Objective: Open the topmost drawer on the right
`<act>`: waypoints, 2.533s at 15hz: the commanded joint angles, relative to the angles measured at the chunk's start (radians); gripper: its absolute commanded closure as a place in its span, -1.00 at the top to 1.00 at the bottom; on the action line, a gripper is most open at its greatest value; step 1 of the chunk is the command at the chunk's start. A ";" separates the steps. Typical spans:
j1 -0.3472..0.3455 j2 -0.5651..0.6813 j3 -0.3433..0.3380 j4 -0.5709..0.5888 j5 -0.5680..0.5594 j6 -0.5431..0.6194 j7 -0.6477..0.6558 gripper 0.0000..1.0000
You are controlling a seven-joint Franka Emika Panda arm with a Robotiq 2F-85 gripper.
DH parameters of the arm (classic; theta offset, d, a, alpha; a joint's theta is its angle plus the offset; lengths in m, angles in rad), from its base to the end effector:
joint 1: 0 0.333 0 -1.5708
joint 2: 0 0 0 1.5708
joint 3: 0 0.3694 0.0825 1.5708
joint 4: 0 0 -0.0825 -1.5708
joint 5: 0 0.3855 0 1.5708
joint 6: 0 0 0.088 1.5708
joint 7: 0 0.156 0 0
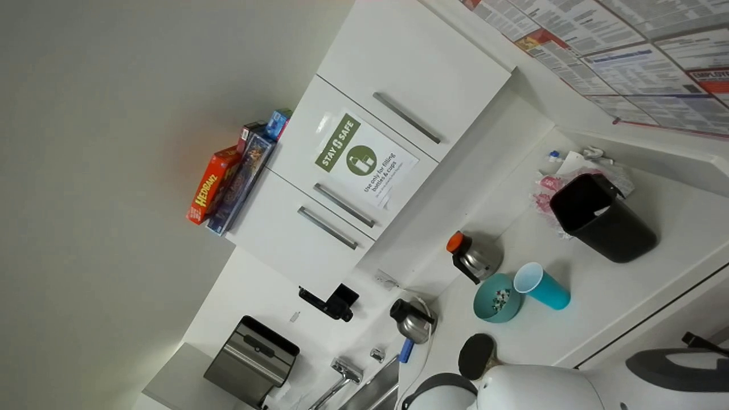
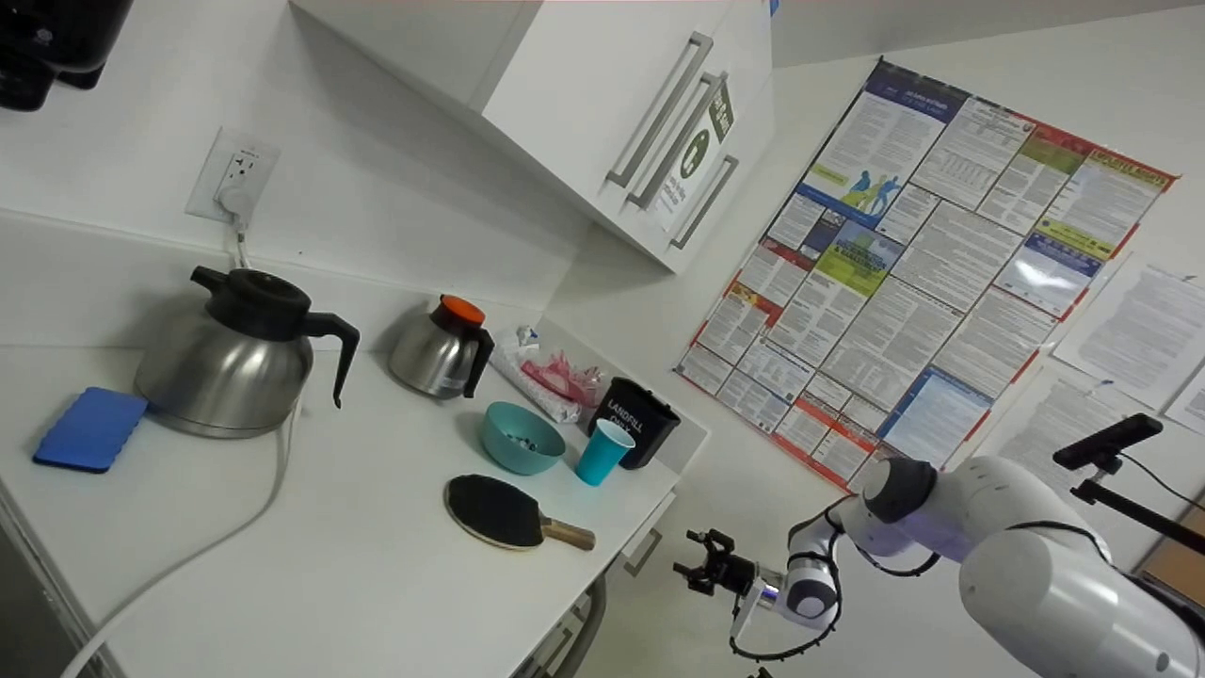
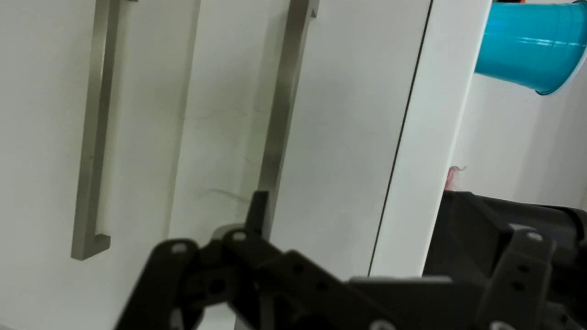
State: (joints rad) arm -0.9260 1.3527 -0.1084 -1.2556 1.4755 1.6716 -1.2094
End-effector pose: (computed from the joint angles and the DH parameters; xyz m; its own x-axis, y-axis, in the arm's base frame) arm 0.4842 -0.4976 -0.0660 0.6306 -0.7580 0.1668 -0.0826 -0.2792 -0.9567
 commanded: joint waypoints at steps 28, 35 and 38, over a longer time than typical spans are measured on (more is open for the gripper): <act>0.107 0.134 0.050 0.119 0.005 0.117 0.387 0.47; 0.097 0.134 0.058 0.121 0.012 0.109 0.304 -0.59; 0.090 0.135 0.059 0.120 0.015 0.109 0.272 -1.00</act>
State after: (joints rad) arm -0.8306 1.4873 -0.0494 -1.1391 1.4777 1.7757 -0.9061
